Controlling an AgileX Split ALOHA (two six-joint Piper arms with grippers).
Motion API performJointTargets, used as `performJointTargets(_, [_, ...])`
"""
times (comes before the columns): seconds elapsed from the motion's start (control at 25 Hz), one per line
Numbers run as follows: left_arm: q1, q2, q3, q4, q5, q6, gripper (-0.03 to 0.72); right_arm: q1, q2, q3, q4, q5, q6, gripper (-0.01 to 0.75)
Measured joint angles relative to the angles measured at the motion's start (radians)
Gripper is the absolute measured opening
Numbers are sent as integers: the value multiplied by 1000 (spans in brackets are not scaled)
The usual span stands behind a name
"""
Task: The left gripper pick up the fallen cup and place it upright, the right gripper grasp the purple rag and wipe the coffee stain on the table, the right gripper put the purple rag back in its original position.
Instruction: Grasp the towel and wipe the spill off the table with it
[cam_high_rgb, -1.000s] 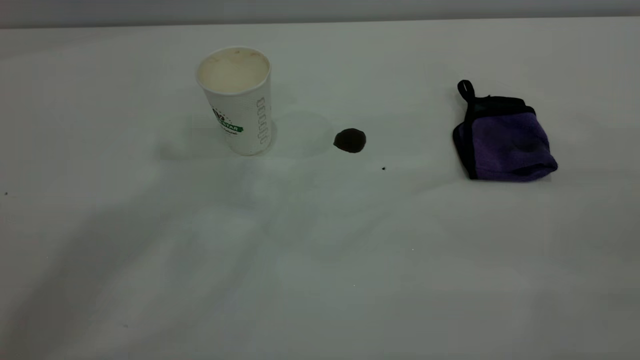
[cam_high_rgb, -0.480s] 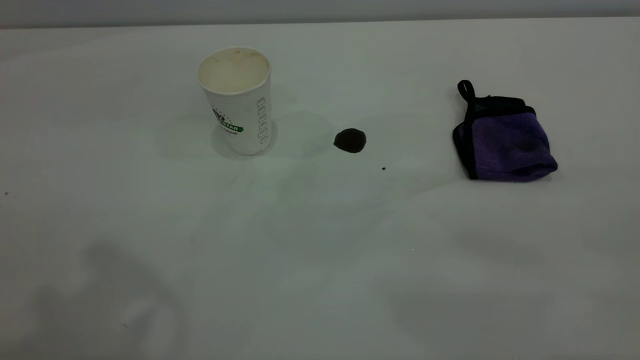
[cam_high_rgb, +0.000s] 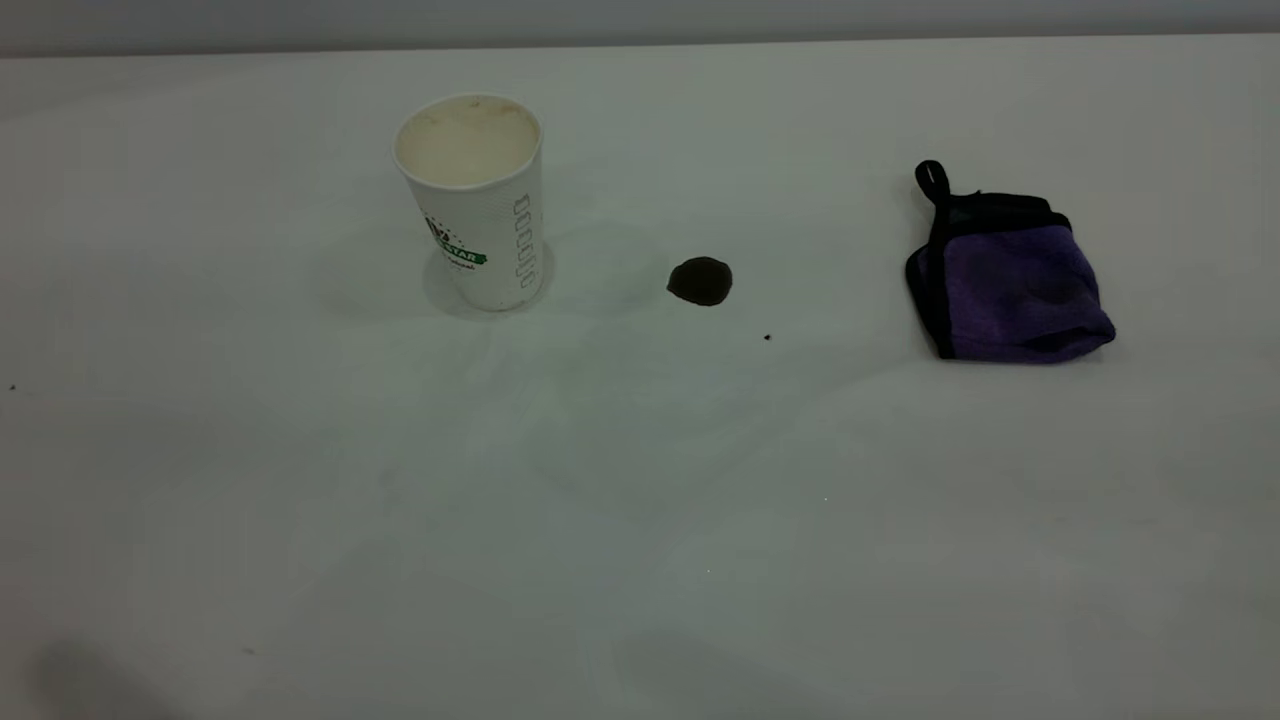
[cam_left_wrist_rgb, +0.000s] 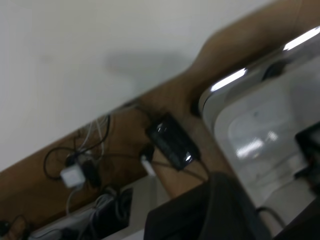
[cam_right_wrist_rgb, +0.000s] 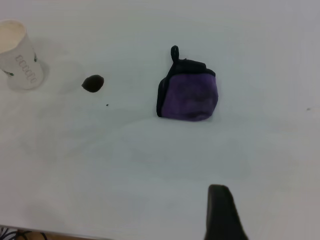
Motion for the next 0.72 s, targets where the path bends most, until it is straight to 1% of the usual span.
performJointTargets(0.16, [0, -62, 95, 0, -50, 51, 502, 0, 0, 0, 0, 0, 0, 510])
performJointTargets(0.52, [6, -246, 98, 0, -64, 61, 502, 0, 0, 0, 0, 0, 0, 510])
performJointTargets(0.64, [52, -322, 98, 0, -57, 62, 502, 0, 0, 0, 0, 0, 0, 510])
performJointTargets(0.72, [112, -375, 98, 0, -54, 62, 502, 0, 0, 0, 0, 0, 0, 510])
